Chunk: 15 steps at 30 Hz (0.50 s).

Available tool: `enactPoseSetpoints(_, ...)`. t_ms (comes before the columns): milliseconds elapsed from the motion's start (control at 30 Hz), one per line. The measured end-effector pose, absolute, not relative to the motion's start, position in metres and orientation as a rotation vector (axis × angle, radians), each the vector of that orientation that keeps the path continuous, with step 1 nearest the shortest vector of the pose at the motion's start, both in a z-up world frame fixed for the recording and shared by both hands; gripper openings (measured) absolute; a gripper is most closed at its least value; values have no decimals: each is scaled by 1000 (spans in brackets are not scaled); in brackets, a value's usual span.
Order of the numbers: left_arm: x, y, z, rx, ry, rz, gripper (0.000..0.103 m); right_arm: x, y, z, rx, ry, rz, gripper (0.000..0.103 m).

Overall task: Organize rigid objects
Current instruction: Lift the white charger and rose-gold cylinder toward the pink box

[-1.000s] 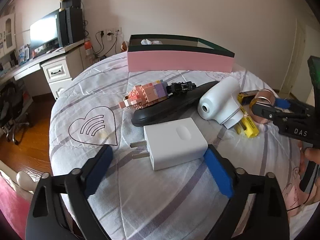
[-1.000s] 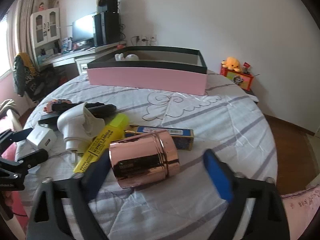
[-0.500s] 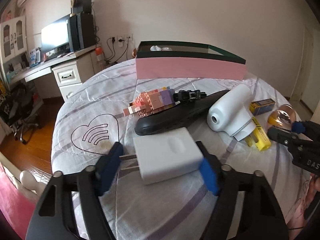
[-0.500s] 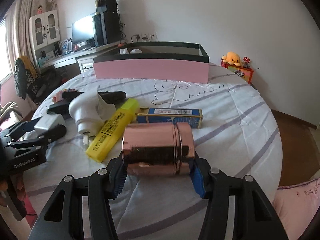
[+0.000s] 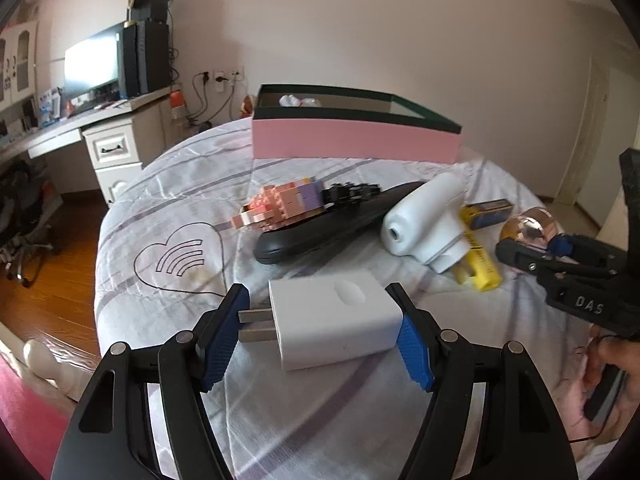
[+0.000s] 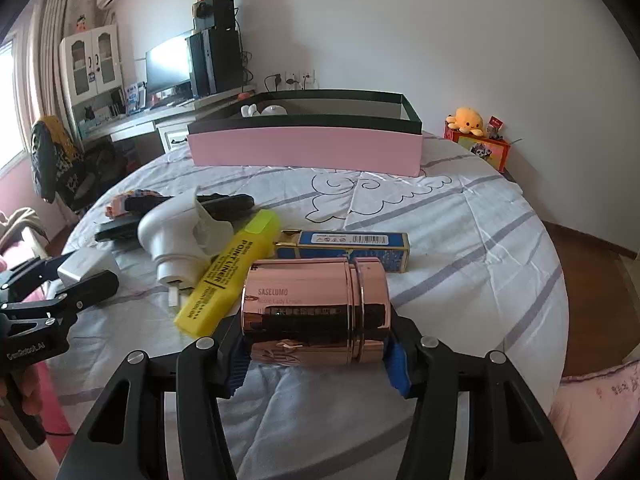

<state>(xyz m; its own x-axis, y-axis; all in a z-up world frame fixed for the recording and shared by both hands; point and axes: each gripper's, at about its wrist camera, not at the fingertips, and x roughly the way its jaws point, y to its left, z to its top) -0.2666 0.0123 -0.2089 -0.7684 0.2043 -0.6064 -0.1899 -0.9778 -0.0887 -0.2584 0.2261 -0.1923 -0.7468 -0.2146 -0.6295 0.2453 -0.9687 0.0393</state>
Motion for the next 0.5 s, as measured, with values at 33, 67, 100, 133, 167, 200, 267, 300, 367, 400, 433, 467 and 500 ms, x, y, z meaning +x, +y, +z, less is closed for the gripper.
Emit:
enactPoseSetpoints(33,-266,12,-207,-952,-37,2769,71,-257,226,-190,974,66,-2721,56)
enactPoseSetpoints(67,-265,12,-204,-949,-37,2769,71,-255,225,-187,967,59,-2722,56)
enactPoseSetpoints(100,-264,12,-201,-944,-32,2774,71,-254,225,-184,959,56,-2725,56)
enactPoseSetpoints(133,-262,12,-197,-936,-27,2780,71,-252,224,-178,951,57,-2722,56)
enactPoseSetpoints(167,-261,12,-193,-928,-28,2782,71,-250,223,-174,940,57,-2726,56)
enactPoseSetpoints(200,-260,11,-188,-918,-32,2787,71,-247,222,-167,921,55,-2730,56)
enactPoseSetpoints(267,-258,12,-181,-901,-23,2795,71,-245,220,-158,896,52,-2730,56)
enactPoseSetpoints(300,-258,13,-178,-894,-16,2797,71,-243,220,-152,881,43,-2728,56)
enactPoseSetpoints(367,-258,14,-172,-882,-14,2800,71,-242,219,-146,865,40,-2726,56)
enactPoseSetpoints(400,-258,14,-169,-881,-15,2796,71,-242,219,-142,858,37,-2727,56)
enactPoseSetpoints(433,-259,14,-167,-878,-17,2792,71,-241,218,-140,854,36,-2728,56)
enactPoseSetpoints(467,-260,15,-166,-877,-15,2792,71,-242,219,-138,855,34,-2724,56)
enactPoseSetpoints(500,-260,15,-164,-877,-9,2790,71,-242,219,-137,851,30,-2724,56)
